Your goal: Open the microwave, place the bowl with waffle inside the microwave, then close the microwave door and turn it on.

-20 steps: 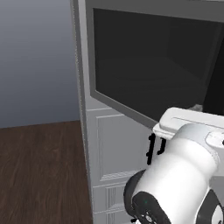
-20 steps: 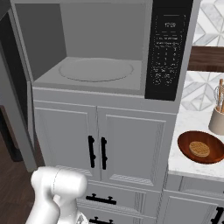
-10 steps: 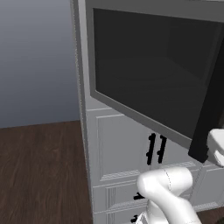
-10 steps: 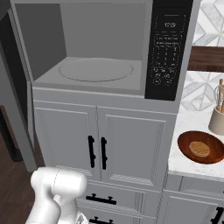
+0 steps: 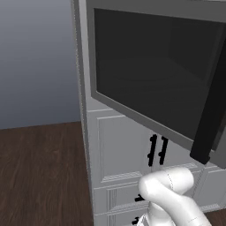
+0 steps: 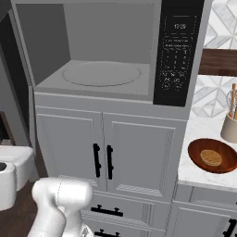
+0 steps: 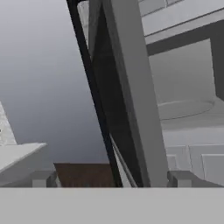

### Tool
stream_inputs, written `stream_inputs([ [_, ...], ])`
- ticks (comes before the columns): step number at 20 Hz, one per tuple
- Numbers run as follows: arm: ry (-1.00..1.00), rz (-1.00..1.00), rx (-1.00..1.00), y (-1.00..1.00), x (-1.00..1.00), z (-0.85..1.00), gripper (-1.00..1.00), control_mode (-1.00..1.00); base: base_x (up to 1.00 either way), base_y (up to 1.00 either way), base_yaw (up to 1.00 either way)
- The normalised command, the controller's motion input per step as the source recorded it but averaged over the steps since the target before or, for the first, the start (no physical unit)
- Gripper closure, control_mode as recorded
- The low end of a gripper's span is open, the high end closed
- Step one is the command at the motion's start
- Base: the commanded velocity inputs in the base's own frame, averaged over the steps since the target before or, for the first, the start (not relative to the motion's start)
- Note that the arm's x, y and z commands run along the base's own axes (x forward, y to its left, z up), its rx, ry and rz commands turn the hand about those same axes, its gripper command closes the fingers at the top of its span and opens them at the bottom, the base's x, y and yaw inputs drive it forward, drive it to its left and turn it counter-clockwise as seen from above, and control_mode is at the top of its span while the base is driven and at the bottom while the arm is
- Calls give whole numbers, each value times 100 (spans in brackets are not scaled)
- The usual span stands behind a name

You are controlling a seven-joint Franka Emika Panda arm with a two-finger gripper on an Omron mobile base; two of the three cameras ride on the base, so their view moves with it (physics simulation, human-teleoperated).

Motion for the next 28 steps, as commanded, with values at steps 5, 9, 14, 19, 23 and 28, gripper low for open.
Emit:
stream_inputs([
  [5, 1, 75, 33, -18, 30, -9, -100, -100, 0, 0, 0],
  [9, 0, 67, 36, -31, 71, -9, -100, -100, 0, 0, 0],
  [14, 3, 58, 35, -20, 99, -35, -100, -100, 0, 0, 0],
  [19, 19, 40, 29, 0, 100, -36, -100, -100, 0, 0, 0],
  [23, 28, 14, 24, -3, 89, 0, -100, -100, 0, 0, 0],
  [28, 14, -6, -4, 83, 7, 0, -100, -100, 0, 0, 0],
])
